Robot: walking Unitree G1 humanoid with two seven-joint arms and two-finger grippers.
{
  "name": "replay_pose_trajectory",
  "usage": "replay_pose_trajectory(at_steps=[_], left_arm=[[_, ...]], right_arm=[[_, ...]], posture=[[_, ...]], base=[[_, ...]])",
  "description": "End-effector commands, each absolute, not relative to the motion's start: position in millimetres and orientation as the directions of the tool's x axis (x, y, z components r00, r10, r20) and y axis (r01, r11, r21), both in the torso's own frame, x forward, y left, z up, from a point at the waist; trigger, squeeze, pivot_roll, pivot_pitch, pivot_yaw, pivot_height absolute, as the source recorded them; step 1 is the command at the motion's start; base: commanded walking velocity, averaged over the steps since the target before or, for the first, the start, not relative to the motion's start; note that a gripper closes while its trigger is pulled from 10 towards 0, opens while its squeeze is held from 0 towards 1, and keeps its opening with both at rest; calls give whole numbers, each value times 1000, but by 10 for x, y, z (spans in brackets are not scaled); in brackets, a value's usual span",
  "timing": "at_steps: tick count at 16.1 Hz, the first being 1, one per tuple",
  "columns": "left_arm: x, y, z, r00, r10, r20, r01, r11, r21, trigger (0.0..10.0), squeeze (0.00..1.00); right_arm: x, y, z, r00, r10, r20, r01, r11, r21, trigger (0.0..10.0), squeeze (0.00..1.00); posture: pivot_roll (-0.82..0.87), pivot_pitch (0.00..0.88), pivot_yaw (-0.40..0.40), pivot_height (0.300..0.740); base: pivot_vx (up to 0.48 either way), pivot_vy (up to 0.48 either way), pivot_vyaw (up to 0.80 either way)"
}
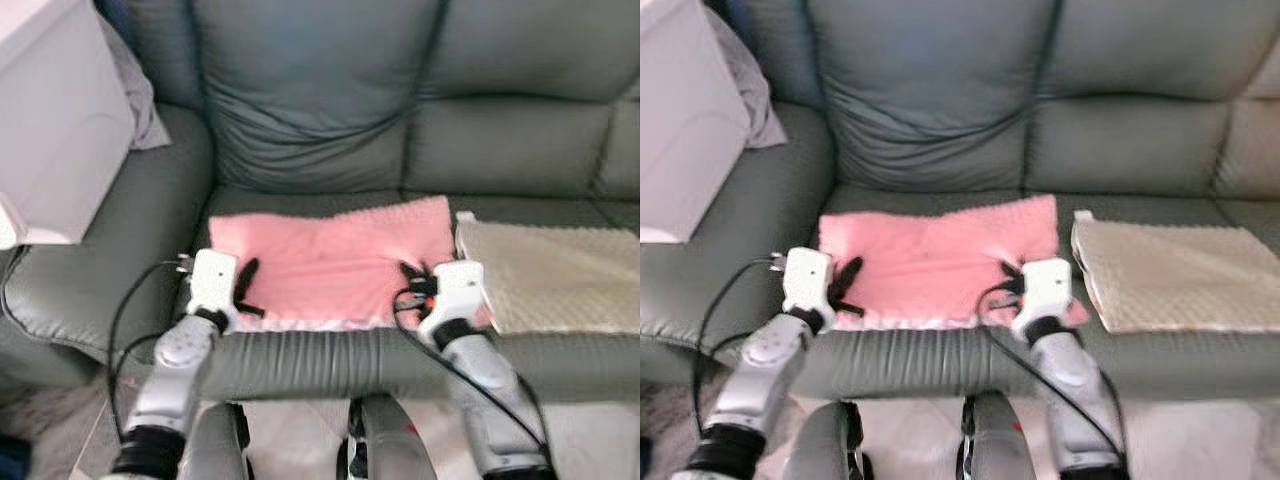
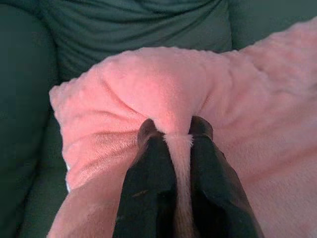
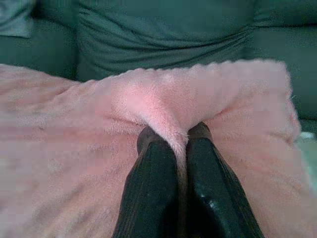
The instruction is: Move the pillow to the sofa
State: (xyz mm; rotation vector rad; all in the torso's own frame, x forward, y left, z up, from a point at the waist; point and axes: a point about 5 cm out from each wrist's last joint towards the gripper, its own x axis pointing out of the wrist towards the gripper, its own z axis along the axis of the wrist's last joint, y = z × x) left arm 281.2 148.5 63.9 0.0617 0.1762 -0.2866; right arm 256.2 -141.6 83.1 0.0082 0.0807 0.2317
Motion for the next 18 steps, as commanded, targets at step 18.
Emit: replay_pose_trajectory(at_steps=[18], left_arm=[[3534,1557,1011,952,-272,-141,301,920,253,10000,0]], right_arm=[[3284,-2281,1106,996,-6,-92,0,998,-65,10000,0]], posture=[[-79,343,22,645]], base=[[0,0,0]])
